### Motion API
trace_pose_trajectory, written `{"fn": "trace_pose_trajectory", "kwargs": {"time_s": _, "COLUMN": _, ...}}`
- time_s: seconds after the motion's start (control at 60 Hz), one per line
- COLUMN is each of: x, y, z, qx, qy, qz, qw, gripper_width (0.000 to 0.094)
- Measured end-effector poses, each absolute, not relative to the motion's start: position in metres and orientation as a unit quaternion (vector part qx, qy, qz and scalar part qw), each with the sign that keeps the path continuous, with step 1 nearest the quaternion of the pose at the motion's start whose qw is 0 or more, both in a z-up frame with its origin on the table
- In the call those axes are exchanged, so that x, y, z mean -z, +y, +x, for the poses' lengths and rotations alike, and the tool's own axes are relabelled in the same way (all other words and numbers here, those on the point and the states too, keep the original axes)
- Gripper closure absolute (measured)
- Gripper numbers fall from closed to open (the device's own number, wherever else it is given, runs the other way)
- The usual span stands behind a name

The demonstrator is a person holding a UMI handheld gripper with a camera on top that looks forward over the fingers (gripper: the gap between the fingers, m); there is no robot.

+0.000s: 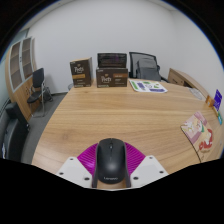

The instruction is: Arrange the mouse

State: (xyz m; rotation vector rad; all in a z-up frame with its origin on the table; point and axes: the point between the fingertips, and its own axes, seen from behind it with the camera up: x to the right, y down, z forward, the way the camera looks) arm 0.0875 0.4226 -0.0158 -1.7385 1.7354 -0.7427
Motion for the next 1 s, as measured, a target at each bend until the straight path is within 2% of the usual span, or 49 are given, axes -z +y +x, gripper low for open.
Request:
{"fn": "trace_pose_trajectory", "kwargs": {"time_s": 0.133, "x": 0.014, "y": 0.424, "z": 0.086, "qx": 0.277, "qy": 0.636, "qz": -0.663, "qw": 0.283, "gripper_width": 0.0619}}
{"fn": "trace_pose_trajectory", "kwargs": {"time_s": 0.283, "x": -0.005, "y": 0.428, "z": 0.083, "qx": 0.272, "qy": 0.626, "qz": -0.669, "qw": 0.295, "gripper_width": 0.062}}
{"fn": "trace_pose_trajectory", "kwargs": {"time_s": 0.367, "x": -0.039, "y": 0.418, "z": 0.089, "qx": 0.272, "qy": 0.628, "qz": -0.657, "qw": 0.315, "gripper_width": 0.062}}
{"fn": "trace_pose_trajectory", "kwargs": {"time_s": 0.467, "x": -0.099, "y": 0.373, "z": 0.109, "qx": 0.304, "qy": 0.628, "qz": -0.634, "qw": 0.333, "gripper_width": 0.062}}
{"fn": "trace_pose_trajectory", "kwargs": {"time_s": 0.583, "x": -0.162, "y": 0.286, "z": 0.137, "qx": 0.366, "qy": 0.628, "qz": -0.599, "qw": 0.336, "gripper_width": 0.062}}
{"fn": "trace_pose_trajectory", "kwargs": {"time_s": 0.667, "x": -0.183, "y": 0.212, "z": 0.146, "qx": 0.402, "qy": 0.64, "qz": -0.571, "qw": 0.321, "gripper_width": 0.062}}
{"fn": "trace_pose_trajectory", "kwargs": {"time_s": 0.733, "x": -0.177, "y": 0.154, "z": 0.148, "qx": 0.419, "qy": 0.657, "qz": -0.55, "qw": 0.301, "gripper_width": 0.0621}}
{"fn": "trace_pose_trajectory", "kwargs": {"time_s": 0.8, "x": -0.154, "y": 0.105, "z": 0.143, "qx": 0.416, "qy": 0.678, "qz": -0.536, "qw": 0.282, "gripper_width": 0.0622}}
{"fn": "trace_pose_trajectory", "kwargs": {"time_s": 1.0, "x": -0.034, "y": 0.024, "z": 0.115, "qx": 0.38, "qy": 0.721, "qz": -0.536, "qw": 0.221, "gripper_width": 0.0622}}
